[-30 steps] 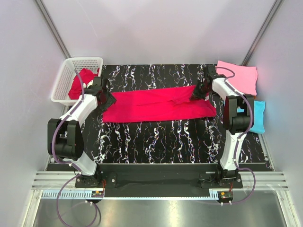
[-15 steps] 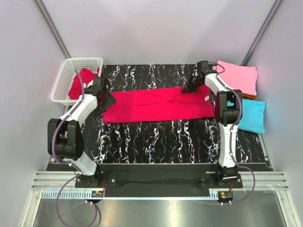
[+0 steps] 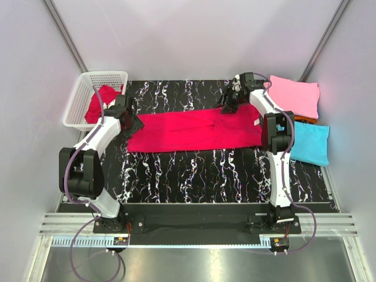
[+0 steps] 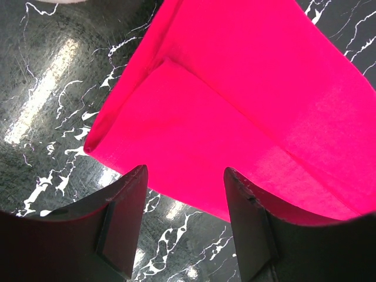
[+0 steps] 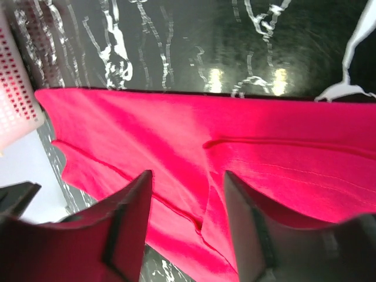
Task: Fold and stack the t-shirts
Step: Fold the tshirt
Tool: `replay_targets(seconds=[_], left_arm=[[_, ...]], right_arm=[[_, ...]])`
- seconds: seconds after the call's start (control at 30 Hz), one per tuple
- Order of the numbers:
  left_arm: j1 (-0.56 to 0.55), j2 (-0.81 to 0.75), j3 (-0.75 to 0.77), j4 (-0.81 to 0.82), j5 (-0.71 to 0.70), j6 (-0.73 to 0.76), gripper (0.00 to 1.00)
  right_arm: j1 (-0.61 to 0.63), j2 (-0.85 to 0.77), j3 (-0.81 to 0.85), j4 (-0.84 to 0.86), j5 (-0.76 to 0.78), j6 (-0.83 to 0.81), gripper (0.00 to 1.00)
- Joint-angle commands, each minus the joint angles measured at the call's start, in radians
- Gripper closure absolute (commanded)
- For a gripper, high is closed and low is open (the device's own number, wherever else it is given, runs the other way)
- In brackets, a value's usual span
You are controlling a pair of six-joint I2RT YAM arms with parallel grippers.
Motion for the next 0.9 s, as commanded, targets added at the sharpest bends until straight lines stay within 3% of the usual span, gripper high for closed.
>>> replay_targets(seconds=[0.0,0.2,0.5,0.7,0.87], left_arm=[[0.004,-0.014,0.051,0.015,0.007,0.017,0.41],[0.002,0.089,0.142,0.029,0.149,0.135,0.40],[-0.001,0.317,0.322,-0.107,0.133,0.138,0.39],[-0.002,0.399,0.417,-0.216,0.046,0.133,0.39],[-0.008,0.440,0.434,-0.281,-0.005,0.137,0.38]], right_arm=[[0.008,-0.027,0.046,0.026,-0.064,-0.039,0.39],[0.009,-0.166,-0.062,0.036,0.066,-0.032,0.36],[0.008,-0.401,-0.380,-0.055,0.333,-0.044,0.33],[0.008,-0.404,-0.458,-0.128,0.434,-0.019,0.32],[0.008,-0.314,-0.388,-0.235,0.518,-0.022,0.32]])
